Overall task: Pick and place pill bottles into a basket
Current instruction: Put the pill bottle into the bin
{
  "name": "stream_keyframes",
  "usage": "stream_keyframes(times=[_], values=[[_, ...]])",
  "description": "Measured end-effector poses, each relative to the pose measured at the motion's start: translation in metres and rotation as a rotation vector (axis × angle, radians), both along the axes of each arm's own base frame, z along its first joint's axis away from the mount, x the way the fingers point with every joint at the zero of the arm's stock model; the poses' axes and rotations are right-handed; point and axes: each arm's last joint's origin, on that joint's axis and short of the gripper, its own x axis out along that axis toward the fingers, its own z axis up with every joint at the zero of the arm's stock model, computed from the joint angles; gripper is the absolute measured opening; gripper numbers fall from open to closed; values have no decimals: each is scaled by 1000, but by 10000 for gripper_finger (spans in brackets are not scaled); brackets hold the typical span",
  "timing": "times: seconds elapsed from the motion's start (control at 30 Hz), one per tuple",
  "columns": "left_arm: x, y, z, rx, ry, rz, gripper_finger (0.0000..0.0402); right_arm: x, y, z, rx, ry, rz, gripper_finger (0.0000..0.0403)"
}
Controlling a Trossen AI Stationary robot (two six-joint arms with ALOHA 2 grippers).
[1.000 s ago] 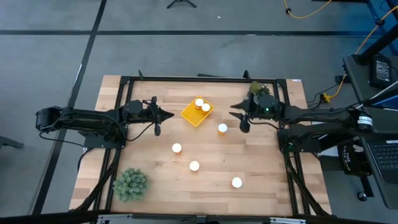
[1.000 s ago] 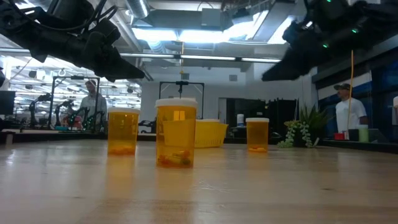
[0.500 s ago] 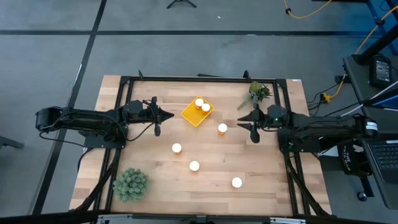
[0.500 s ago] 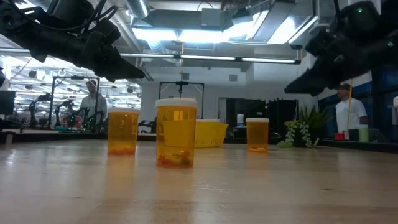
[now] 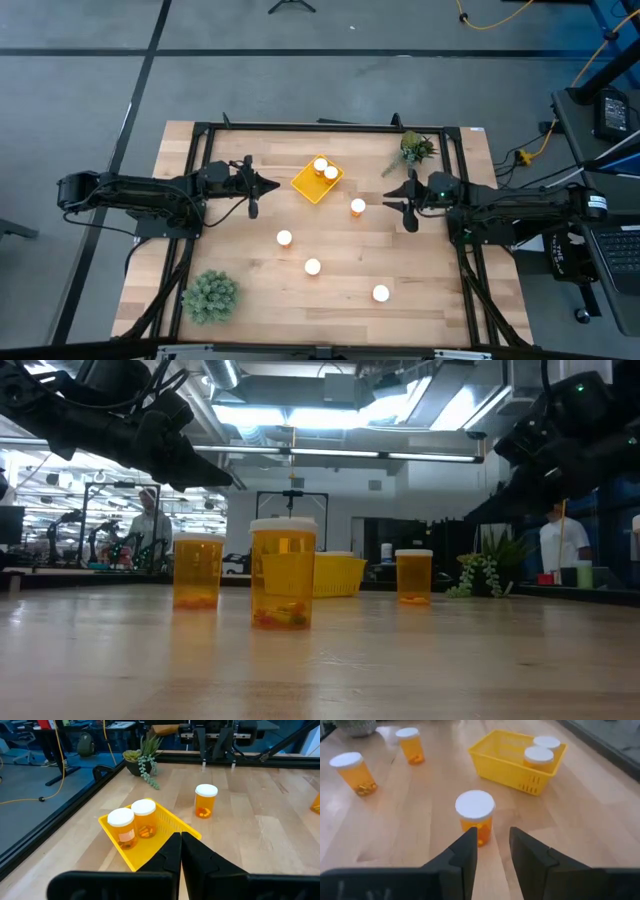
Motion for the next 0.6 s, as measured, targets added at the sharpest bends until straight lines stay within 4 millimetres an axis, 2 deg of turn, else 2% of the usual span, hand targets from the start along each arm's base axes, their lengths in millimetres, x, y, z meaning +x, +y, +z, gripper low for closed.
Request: stream_keyframes(times=[0.4, 0.6], values=[[0, 0, 0, 0, 0, 0, 7, 6, -1, -3, 49, -7, -22, 117], [0, 0, 0, 0, 1, 2, 4, 15, -3, -15, 79, 46, -32, 117]])
